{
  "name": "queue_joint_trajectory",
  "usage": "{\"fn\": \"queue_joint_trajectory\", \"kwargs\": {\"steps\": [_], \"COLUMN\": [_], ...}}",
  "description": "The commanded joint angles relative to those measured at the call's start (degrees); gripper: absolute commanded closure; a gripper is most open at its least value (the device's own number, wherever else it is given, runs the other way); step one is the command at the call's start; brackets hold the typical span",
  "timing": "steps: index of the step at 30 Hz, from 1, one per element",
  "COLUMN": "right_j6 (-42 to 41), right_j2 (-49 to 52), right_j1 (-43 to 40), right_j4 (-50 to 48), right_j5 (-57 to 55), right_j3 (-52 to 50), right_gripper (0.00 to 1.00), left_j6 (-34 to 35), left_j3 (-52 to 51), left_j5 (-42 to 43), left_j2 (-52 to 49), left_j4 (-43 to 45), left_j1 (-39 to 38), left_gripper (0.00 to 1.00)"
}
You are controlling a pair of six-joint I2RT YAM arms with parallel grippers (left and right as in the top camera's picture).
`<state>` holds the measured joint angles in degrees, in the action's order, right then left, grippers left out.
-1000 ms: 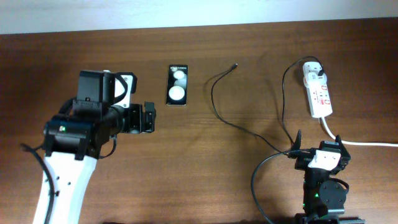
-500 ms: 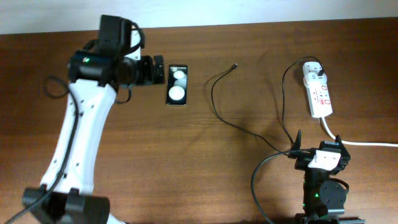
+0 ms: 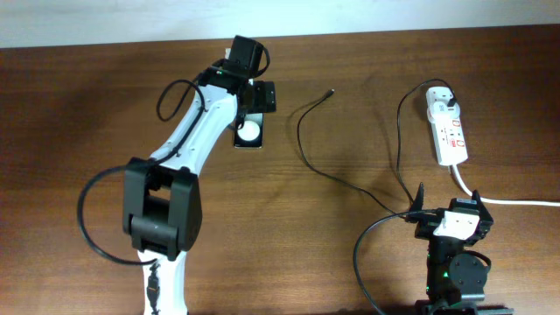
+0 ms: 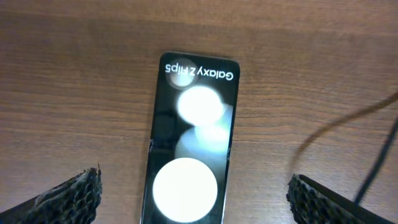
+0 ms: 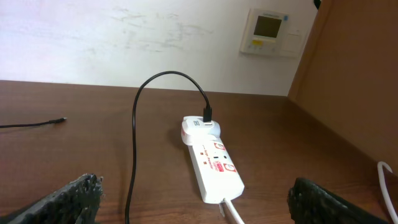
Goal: Plug charger to phone and switch on socket
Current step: 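Move the left gripper over the black phone and lower onto it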
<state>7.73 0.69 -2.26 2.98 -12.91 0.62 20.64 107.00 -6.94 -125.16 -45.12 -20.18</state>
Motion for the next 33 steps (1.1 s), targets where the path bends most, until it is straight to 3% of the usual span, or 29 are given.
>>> {"fn": "queue_joint_trajectory", "kwargs": {"steps": [1, 6, 9, 17, 18, 20, 22, 27, 31, 33], "right_j6": [0.2, 0.2, 0.2, 0.2, 0.2, 0.2, 0.2, 0.2, 0.2, 0.2], "right_j2": [-0.4, -0.4, -0.4, -0.4, -0.4, -0.4, -0.4, -0.4, -0.4, -0.4], "right_j1": [-0.4, -0.4, -0.4, -0.4, -0.4, -0.4, -0.4, -0.4, -0.4, -0.4], "right_j4": [0.3, 0.3, 0.3, 0.3, 0.3, 0.3, 0.3, 0.3, 0.3, 0.3], "right_j5": [0.3, 0.3, 0.3, 0.3, 0.3, 0.3, 0.3, 0.3, 0.3, 0.3], "right_j3": [-0.3, -0.3, -0.3, -0.3, -0.3, -0.3, -0.3, -0.3, -0.3, -0.3], "right_gripper": [0.01, 0.01, 0.01, 0.01, 0.02, 0.01, 0.01, 0.01, 0.01, 0.01], "left_j6": [0.1, -1.9, -6.9, -7.0, -7.0, -7.0, -7.0, -7.1, -7.1, -7.1], "left_j3": [0.8, 0.8, 0.8, 0.7, 0.7, 0.7, 0.7, 2.2, 13.4, 22.1], "left_j5": [-0.9, -0.9, -0.9, 1.2, 1.2, 1.7, 1.8, 1.7, 1.5, 1.6], "left_j2": [-3.3, -8.8, -10.3, -14.3, -14.3, -14.3, -14.3, -14.3, -14.2, -14.2], "left_j4": [1.4, 4.0, 4.4, 3.7, 3.5, 3.3, 2.8, 1.2, -8.0, -17.3], "left_j1": [0.0, 0.1, 0.1, 0.1, 0.1, 0.1, 0.1, 0.1, 0.1, 0.1], "left_gripper": [0.01, 0.01, 0.01, 0.01, 0.11, 0.16, 0.28, 0.32, 0.34, 0.35]}}
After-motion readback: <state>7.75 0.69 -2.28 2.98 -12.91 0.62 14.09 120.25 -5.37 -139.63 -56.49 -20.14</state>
